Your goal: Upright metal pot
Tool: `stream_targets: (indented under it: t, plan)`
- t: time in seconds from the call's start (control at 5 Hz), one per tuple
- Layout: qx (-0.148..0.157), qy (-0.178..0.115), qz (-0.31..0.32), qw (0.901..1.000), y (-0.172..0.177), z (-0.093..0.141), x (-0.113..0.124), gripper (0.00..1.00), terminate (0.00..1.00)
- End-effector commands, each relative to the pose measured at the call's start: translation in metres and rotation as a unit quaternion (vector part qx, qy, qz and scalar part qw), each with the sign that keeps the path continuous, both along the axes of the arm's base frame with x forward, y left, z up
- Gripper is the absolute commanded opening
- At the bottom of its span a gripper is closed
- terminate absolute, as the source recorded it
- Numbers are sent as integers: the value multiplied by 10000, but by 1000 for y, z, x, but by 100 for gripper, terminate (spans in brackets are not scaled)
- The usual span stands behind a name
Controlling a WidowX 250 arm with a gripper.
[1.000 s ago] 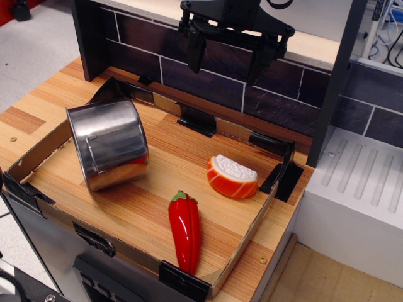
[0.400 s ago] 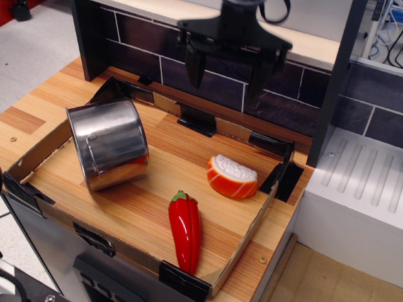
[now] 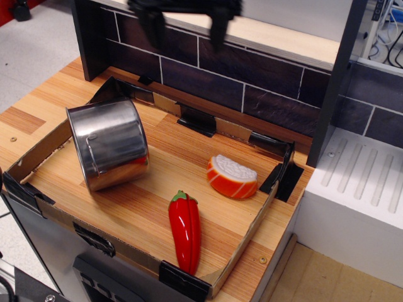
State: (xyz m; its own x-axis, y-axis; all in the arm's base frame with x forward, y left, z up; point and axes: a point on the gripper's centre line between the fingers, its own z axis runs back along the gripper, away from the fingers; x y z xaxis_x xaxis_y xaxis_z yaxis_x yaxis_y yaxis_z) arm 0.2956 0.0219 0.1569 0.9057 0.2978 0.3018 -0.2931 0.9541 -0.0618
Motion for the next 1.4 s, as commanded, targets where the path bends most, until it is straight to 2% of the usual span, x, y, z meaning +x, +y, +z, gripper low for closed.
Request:
stream_targets:
  t: [0.0,0.2,0.4,0.6,0.8,1.0,1.2]
  plan:
    - [-126,-486,276,9984,47,12,-44,100,0]
    - [-135,-346,341,9987,64,5,-66,100,0]
    - [36,-326,332,9989,75,-13,-85,100,0]
    - [-132,-64,540,9984,82,-32,-85,100,0]
    - [-171,-76,547,9983,83,-45,-86,100,0]
    - [-417,-65,516,9978,83,-55,-82,100,0]
    - [-463,56,459,9979,84,-61,-85,100,0]
